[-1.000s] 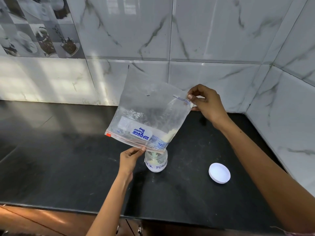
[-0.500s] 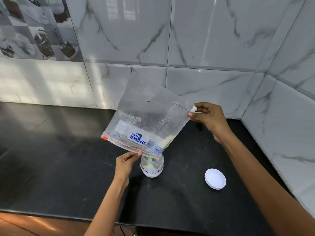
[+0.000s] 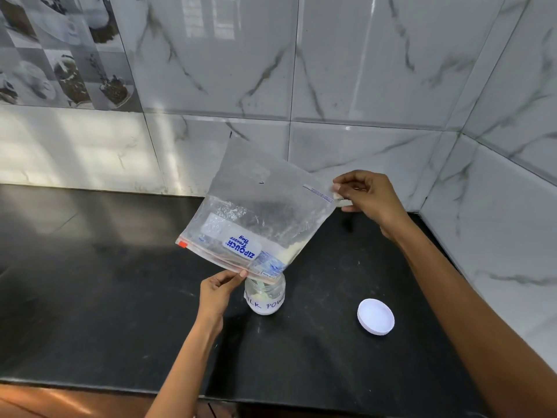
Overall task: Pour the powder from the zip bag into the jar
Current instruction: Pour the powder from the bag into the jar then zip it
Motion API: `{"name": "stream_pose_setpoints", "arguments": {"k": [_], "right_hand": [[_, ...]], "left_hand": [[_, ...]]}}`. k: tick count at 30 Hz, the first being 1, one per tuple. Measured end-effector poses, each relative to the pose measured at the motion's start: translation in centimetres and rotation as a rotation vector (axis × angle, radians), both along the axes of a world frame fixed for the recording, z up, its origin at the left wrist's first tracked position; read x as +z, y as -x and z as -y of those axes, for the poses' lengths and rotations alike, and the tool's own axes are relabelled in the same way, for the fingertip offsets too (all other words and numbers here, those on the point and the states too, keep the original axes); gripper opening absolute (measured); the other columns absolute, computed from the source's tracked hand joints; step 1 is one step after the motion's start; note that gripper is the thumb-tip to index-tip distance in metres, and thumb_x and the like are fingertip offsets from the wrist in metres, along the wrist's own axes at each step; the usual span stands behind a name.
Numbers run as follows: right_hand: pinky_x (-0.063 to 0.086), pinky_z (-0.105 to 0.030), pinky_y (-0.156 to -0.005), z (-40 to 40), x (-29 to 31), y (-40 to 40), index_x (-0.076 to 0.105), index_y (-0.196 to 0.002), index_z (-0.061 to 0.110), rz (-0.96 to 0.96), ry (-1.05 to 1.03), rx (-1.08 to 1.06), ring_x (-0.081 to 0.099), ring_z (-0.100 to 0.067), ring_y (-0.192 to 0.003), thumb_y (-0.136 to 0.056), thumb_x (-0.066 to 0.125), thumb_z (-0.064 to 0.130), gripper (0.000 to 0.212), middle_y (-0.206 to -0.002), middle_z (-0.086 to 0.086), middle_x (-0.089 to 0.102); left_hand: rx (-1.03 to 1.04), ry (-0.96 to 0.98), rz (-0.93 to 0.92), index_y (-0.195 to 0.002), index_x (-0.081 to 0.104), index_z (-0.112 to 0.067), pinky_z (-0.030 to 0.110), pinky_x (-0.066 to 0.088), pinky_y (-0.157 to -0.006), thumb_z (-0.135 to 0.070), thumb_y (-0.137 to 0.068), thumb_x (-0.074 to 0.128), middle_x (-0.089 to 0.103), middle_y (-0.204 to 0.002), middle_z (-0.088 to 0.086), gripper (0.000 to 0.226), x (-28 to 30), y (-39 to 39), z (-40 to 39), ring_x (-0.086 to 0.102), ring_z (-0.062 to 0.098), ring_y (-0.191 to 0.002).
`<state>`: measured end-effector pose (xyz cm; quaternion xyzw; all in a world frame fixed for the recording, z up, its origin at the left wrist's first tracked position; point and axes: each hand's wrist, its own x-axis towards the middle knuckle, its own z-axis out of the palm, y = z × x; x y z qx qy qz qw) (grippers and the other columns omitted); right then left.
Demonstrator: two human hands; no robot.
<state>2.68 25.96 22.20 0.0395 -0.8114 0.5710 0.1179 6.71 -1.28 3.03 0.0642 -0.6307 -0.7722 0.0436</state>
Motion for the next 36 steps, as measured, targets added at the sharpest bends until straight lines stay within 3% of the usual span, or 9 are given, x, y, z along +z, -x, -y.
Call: {"name": "stream_pose_setpoints", "arguments": {"k": [4, 8, 13, 17, 26, 29, 33, 36], "right_hand": [[0.056, -0.018, -0.077, -0.6, 0.1, -0.1, 0.068, -0.097, 0.013, 0.006, -0.023, 0.021, 0.066, -0.011, -0.091, -0.079, 0.067, -0.005, 0.025, -0.100, -0.009, 0.070], [0.055, -0.031, -0.084, -1.1, -0.1, -0.3, 0.066, -0.102, 0.007, 0.031, 0.025, 0.018, 0.069, -0.023, -0.092, -0.077, 0.070, -0.006, 0.028, -0.097, -0.015, 0.070], [0.059, -0.023, -0.070, -1.3, 0.0, -0.4, 0.067, -0.094, 0.006, 0.010, 0.093, 0.008, 0.073, -0.018, -0.077, -0.073, 0.074, -0.001, 0.023, -0.088, -0.013, 0.072], [0.059, -0.022, -0.065, -1.3, -0.1, -0.3, 0.065, -0.095, 0.009, 0.027, 0.076, 0.000, 0.073, -0.016, -0.077, -0.075, 0.074, 0.001, 0.023, -0.087, -0.009, 0.073], [0.058, -0.020, -0.061, -1.1, -0.5, 0.2, 0.066, -0.084, 0.012, 0.022, 0.049, 0.007, 0.071, -0.018, -0.078, -0.075, 0.074, 0.000, 0.017, -0.083, -0.011, 0.071], [0.056, -0.018, -0.062, -1.2, -0.7, 0.5, 0.062, -0.082, 0.010, -0.083, -0.045, -0.065, 0.069, -0.017, -0.073, -0.076, 0.072, -0.002, 0.016, -0.083, -0.012, 0.070], [0.052, -0.022, -0.071, -0.8, -1.5, 0.3, 0.060, -0.083, 0.012, -0.317, -0.321, -0.144, 0.064, -0.014, -0.075, -0.081, 0.065, 0.000, 0.013, -0.084, -0.004, 0.067], [0.057, -0.019, -0.064, -0.9, -1.6, 0.5, 0.061, -0.095, 0.014, -0.203, -0.293, -0.051, 0.066, -0.010, -0.081, -0.086, 0.054, -0.004, 0.021, -0.092, 0.001, 0.063]], "left_hand": [[0.007, 0.001, 0.001, -0.088, 0.077, -0.015, 0.012, 0.046, -0.074, -0.015, -0.079, 0.072, 0.077, -0.091, -0.002, 0.010, -0.1, -0.1, 0.0, 0.070, 0.005, -0.090], [0.009, 0.004, 0.008, -0.087, 0.077, -0.018, 0.011, 0.045, -0.073, -0.016, -0.079, 0.073, 0.077, -0.090, -0.003, 0.009, -0.2, 0.0, 0.1, 0.070, 0.004, -0.089], [0.020, 0.010, -0.008, -0.080, 0.078, -0.020, 0.007, 0.050, -0.067, -0.015, -0.077, 0.074, 0.077, -0.086, -0.001, 0.007, -0.2, 0.0, 0.2, 0.071, 0.005, -0.086], [0.020, 0.008, 0.002, -0.080, 0.078, -0.020, 0.015, 0.045, -0.076, -0.016, -0.077, 0.074, 0.077, -0.086, -0.002, 0.006, -0.1, -0.1, 0.3, 0.070, 0.004, -0.086], [0.022, 0.011, -0.001, -0.081, 0.078, -0.020, 0.016, 0.043, -0.076, -0.016, -0.078, 0.074, 0.077, -0.087, -0.003, 0.007, 0.1, -0.3, 0.3, 0.070, 0.002, -0.085], [0.028, 0.007, 0.002, -0.081, 0.078, -0.020, 0.017, 0.042, -0.077, -0.016, -0.078, 0.074, 0.077, -0.087, -0.004, 0.006, 0.1, -0.4, 0.4, 0.070, 0.001, -0.085], [0.025, 0.009, 0.007, -0.082, 0.078, -0.020, 0.016, 0.041, -0.077, -0.016, -0.079, 0.073, 0.077, -0.087, -0.005, 0.007, 0.1, -0.5, 0.3, 0.069, -0.001, -0.085], [0.026, 0.007, 0.010, -0.084, 0.077, -0.019, 0.016, 0.041, -0.077, -0.015, -0.079, 0.073, 0.077, -0.088, -0.005, 0.008, 0.2, -0.4, 0.3, 0.069, -0.002, -0.086]]}}
